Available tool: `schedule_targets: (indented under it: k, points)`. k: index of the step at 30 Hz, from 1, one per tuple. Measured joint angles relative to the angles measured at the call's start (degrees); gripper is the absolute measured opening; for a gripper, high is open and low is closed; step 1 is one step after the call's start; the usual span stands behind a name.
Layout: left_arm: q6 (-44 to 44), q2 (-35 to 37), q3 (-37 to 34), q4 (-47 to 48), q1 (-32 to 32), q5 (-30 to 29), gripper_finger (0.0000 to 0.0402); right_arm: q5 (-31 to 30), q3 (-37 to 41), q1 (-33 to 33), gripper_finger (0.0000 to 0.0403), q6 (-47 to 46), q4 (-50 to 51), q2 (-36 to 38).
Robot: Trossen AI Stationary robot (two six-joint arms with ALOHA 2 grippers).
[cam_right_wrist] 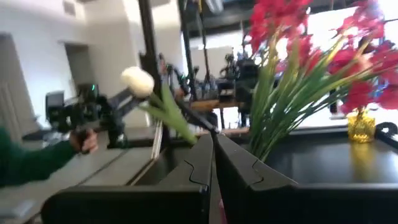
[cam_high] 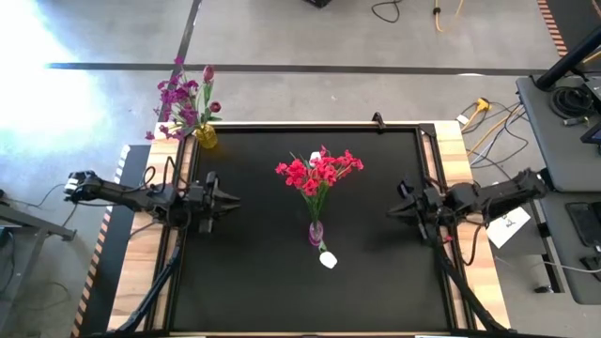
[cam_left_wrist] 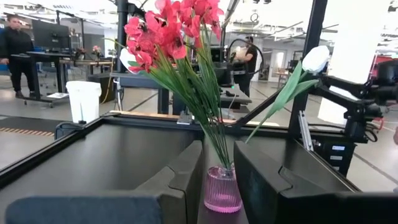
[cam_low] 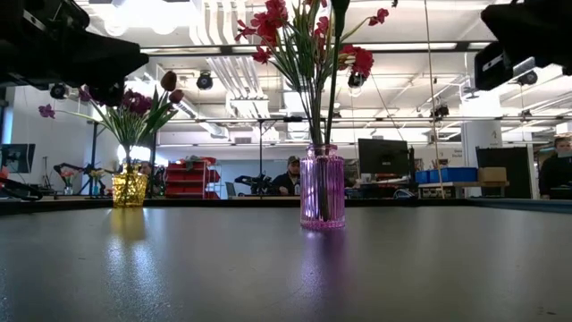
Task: Sort flowers into vase by color
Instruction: Return to Home Position
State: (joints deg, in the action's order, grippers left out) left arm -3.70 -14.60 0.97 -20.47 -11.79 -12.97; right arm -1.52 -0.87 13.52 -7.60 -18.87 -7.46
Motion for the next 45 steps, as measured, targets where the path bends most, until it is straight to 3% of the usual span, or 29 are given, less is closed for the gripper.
schedule_targets:
  k: [4, 9, 14, 23, 28, 33, 38, 42, 45]
  points:
    - [0.03, -0.67, 0.04, 0.00, 0.00, 0.00, 0.0077, -5.47, -3.72, 2.87, 0.0013, 0.78, 1.05, -4.69]
    - [2.69, -1.13, 0.07, -0.02, 0.00, 0.00, 0.0077, -7.23, -13.56, -0.95, 0.0013, 3.21, 12.14, -7.30]
    - [3.13, -1.43, 0.09, -0.02, 0.00, 0.00, 0.0077, -2.25, -23.72, -7.15, 0.0013, 5.74, 24.05, -7.27]
    - [3.04, -1.69, 0.11, -0.02, 0.00, 0.00, 0.0078, 0.11, -31.54, -10.19, 0.0013, 9.07, 28.21, -5.33]
    - [3.02, -2.05, 0.13, -0.06, 0.00, 0.00, 0.0078, 0.08, -28.38, -10.19, 0.0013, 5.63, 28.52, -5.74]
    - [2.99, -2.60, 0.13, -0.04, 0.00, 0.00, 0.0078, 0.07, -16.99, -10.19, 0.0013, 1.57, 20.59, -5.63]
    - [2.99, -3.38, 0.13, -0.04, 0.00, 0.00, 0.0078, 0.04, -7.75, -10.19, 0.0013, -0.84, 14.13, -0.69]
    - [0.89, -3.56, 0.13, -0.03, 0.00, -0.03, 0.0078, 0.05, -6.14, -10.19, 0.0013, -1.01, 18.08, 6.91]
    - [-1.55, -2.73, 0.15, 0.03, 0.00, -0.03, 0.0078, -0.15, -7.79, -10.18, 0.0013, -0.92, 22.49, 7.26]
